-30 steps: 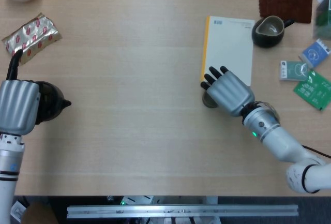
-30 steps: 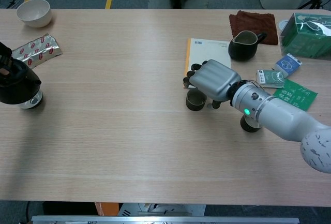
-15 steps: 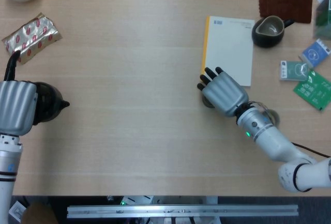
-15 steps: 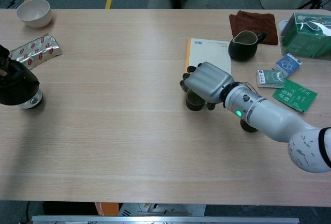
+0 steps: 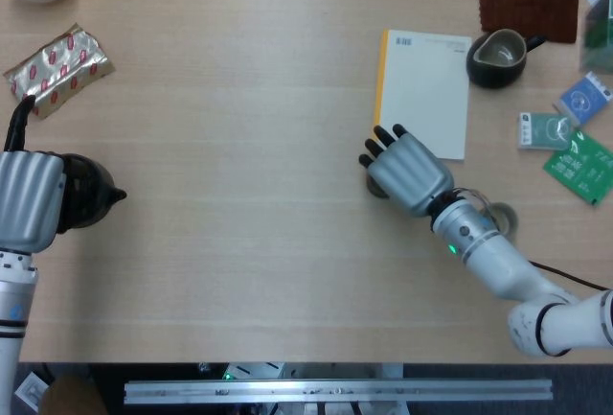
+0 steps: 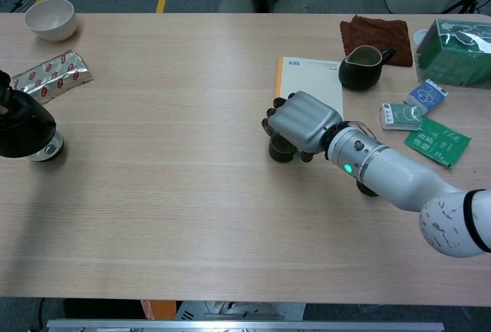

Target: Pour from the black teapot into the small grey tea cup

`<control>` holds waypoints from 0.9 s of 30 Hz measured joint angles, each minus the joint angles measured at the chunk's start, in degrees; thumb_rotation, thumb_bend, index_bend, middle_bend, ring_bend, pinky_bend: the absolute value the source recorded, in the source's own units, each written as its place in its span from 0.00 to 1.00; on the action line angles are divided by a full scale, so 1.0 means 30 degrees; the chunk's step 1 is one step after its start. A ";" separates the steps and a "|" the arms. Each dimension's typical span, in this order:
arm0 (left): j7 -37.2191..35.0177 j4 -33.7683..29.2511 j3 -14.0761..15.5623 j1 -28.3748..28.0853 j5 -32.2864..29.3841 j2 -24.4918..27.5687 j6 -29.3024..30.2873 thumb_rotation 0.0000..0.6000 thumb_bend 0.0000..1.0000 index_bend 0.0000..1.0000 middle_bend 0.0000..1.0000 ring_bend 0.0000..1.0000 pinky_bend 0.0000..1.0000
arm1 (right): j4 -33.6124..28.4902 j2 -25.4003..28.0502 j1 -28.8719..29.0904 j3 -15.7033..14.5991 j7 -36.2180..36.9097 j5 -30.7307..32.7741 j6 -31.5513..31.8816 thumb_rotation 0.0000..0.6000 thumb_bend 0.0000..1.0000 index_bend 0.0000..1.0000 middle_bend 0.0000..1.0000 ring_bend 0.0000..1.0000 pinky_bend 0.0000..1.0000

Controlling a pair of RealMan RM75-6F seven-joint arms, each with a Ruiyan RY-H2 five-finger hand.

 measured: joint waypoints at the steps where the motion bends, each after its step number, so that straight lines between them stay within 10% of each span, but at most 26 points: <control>1: 0.0012 -0.0035 0.0008 0.0005 0.0026 0.0031 0.0001 1.00 0.27 0.95 1.00 0.81 0.01 | -0.0252 0.0082 0.0082 0.0099 0.0107 -0.0041 0.0024 1.00 0.32 0.43 0.28 0.16 0.27; 27: 0.0992 -0.1119 0.0315 0.0285 0.0866 0.0438 0.0298 1.00 0.27 0.95 1.00 0.81 0.01 | -0.0684 -0.2943 0.4808 0.2805 -0.2381 0.3168 -0.0014 1.00 0.32 0.43 0.28 0.16 0.27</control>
